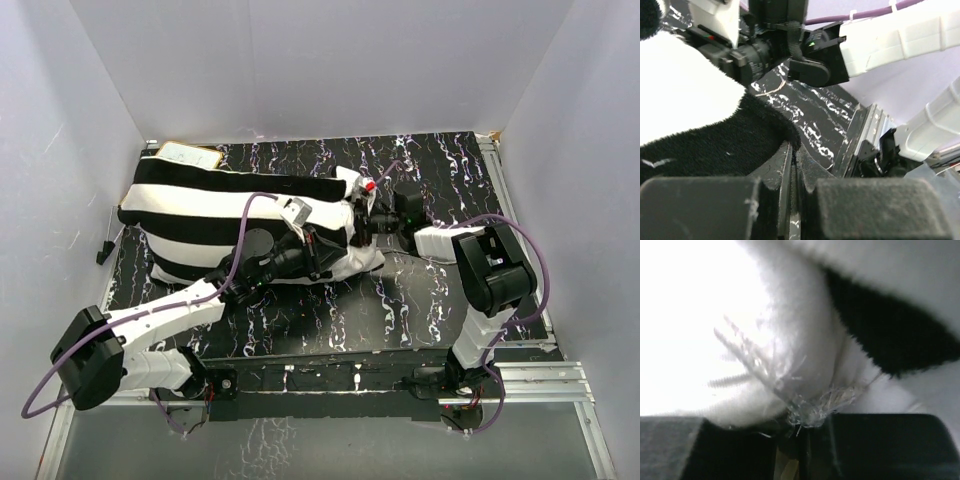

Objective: Put the pillow into the pillowcase
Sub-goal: Stuff the pillow into the pillowcase.

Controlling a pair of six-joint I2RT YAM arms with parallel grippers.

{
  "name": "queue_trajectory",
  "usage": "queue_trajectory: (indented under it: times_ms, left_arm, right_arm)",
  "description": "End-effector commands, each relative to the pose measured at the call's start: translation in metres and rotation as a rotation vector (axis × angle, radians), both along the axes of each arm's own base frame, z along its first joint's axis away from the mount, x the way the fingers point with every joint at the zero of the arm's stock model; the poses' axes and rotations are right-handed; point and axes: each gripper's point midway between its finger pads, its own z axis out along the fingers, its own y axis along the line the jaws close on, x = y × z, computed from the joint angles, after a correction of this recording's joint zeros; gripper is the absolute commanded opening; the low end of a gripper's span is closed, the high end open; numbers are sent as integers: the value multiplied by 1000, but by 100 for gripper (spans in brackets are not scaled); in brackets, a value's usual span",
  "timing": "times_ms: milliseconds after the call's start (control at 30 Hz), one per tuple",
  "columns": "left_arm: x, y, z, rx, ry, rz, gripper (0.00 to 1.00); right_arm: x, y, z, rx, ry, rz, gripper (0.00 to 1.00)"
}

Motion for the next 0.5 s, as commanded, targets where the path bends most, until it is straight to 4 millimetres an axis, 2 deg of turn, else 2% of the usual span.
queue_trajectory:
  times_ms: [0, 67, 133, 233, 267, 333, 400, 467]
  left_arm:
    - [-15, 4, -29, 118, -25, -44, 0]
    - [-10, 4, -54, 184, -36, -49, 0]
    - [-7, 0, -75, 198, -17, -87, 0]
    - [-9, -12, -95, 199, 30, -163, 0]
    - [-10, -15, -100, 208, 48, -183, 0]
    - [-13, -16, -109, 221, 71, -200, 0]
    - [-13, -13, -113, 221, 76, -194, 0]
    - [-12, -8, -115, 224, 83, -183, 0]
  right_arm:
    - [-89, 5, -14, 89, 244, 266, 27]
    - [-95, 4, 3, 114, 185, 303, 37]
    - [-89, 2, 19, 113, 111, 295, 46]
    - [-60, -13, 35, 38, 7, 215, 59]
    - [-47, -22, 38, -2, -105, 202, 61]
    - [-30, -53, 47, -61, -165, 156, 66]
    - [-21, -84, 59, -80, -227, 122, 72]
    - [-23, -114, 72, -79, -253, 82, 78]
